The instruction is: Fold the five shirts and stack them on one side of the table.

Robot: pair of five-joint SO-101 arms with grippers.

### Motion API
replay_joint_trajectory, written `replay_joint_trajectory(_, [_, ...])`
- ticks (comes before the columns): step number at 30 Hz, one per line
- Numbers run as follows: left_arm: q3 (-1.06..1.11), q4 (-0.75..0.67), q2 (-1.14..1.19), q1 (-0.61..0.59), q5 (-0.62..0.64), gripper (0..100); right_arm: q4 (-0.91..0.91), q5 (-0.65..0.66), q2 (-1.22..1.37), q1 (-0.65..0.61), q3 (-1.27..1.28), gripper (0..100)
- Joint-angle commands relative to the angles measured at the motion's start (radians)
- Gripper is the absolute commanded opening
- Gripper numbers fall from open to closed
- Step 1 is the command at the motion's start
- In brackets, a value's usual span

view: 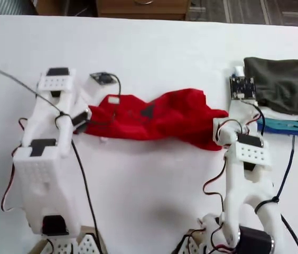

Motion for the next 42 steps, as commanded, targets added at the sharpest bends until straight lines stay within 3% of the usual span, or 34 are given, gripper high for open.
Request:
replay_joint_trajectory(1, [-0.110,0.109,-0.189,0.028,0.008,3,0.102,0.002,-0.079,-0.002,-0.193,2.0])
replay_joint_trajectory(5, [-0.147,0.192,-0.328,0.040,0.017,3,0.203,0.002,-0.114,-0.002,-0.361,2.0])
replay_joint_trajectory(9, [-0.125,0.192,-0.477,0.020,0.106,3,0.260,0.002,-0.140,0.004,-0.465,2.0])
replay_joint_trajectory(14, [-0.124,0.193,-0.680,-0.005,0.123,3,0.314,0.003,-0.283,0.016,-0.575,2.0])
replay_joint_trajectory(24, [-0.119,0.195,-1.053,-0.081,0.144,3,0.441,0.178,-0.553,0.025,-0.741,2.0])
replay_joint_trajectory(31, [-0.039,0.195,-1.270,-0.144,0.141,3,0.656,0.178,-0.642,0.030,-0.925,2.0])
replay_joint_trajectory(42, [0.079,0.190,-1.502,-0.144,0.143,3,0.707,0.066,-0.708,0.025,-1.165,2.0])
